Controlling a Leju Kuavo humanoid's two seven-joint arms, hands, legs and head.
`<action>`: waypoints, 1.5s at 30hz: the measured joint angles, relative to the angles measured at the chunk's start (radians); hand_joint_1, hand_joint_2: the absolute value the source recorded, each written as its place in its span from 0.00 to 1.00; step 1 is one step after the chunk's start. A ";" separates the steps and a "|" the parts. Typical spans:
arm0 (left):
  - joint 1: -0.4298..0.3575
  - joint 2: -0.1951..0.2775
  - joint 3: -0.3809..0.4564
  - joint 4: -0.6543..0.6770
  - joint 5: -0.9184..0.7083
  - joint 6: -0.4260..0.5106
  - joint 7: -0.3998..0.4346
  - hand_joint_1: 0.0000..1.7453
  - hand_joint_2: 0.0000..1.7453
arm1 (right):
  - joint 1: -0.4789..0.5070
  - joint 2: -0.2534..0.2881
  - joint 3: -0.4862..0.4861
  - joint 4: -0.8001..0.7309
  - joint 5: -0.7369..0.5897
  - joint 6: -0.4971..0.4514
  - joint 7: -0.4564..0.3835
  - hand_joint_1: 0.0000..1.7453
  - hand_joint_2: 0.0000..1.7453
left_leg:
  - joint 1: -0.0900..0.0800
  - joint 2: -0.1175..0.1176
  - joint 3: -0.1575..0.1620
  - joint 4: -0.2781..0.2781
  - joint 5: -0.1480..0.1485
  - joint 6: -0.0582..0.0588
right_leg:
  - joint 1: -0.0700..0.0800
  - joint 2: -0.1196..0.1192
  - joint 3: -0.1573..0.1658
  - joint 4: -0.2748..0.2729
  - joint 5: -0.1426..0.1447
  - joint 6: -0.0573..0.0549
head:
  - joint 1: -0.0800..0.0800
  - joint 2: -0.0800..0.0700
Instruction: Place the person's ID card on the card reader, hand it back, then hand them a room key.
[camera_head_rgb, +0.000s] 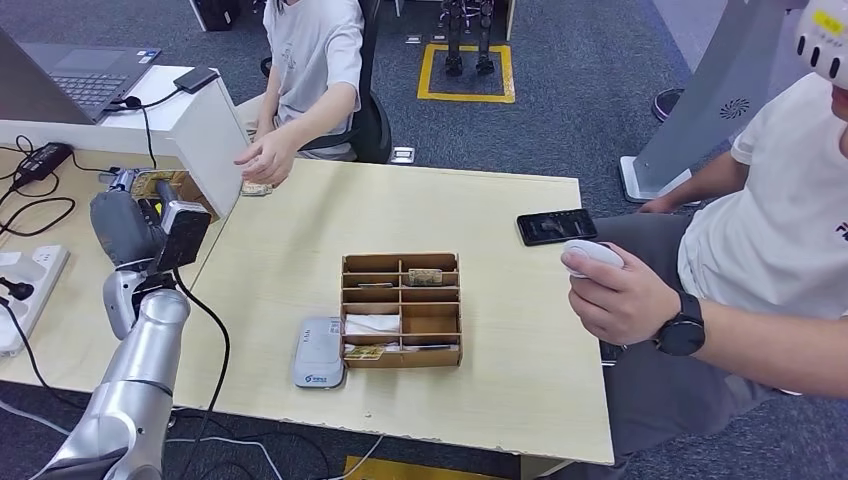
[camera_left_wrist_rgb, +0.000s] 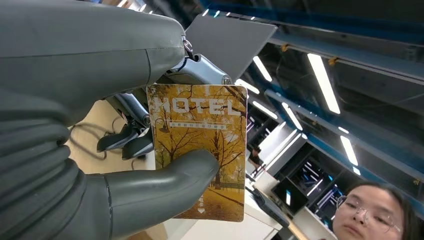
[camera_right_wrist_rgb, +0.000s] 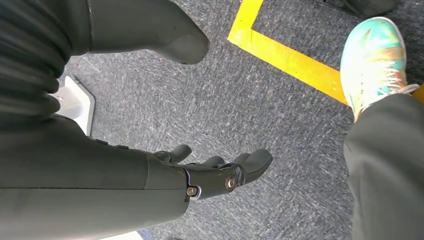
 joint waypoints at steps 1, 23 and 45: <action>-0.011 0.003 -0.001 0.019 -0.043 0.015 0.000 1.00 1.00 | -0.001 0.000 0.005 0.000 0.000 0.000 -0.001 0.00 1.00 | 0.000 0.000 0.000 0.000 0.000 0.000 | 0.000 0.000 0.000 0.000 0.000 0.000 | 0.000 0.000; -0.052 -0.012 0.000 0.125 -0.112 0.005 -0.065 0.50 1.00 | -0.002 0.000 0.036 0.000 0.000 0.000 0.006 0.00 1.00 | 0.000 0.000 0.000 0.000 0.000 0.000 | 0.000 0.000 0.000 0.000 0.000 0.000 | 0.000 0.000; -0.075 -0.028 0.001 0.149 0.079 -0.168 -0.038 0.00 1.00 | -0.002 0.000 0.036 0.000 -0.015 0.000 0.011 0.00 1.00 | 0.000 0.000 -0.001 0.000 0.000 0.000 | 0.000 0.000 0.000 0.000 0.000 0.000 | 0.000 0.000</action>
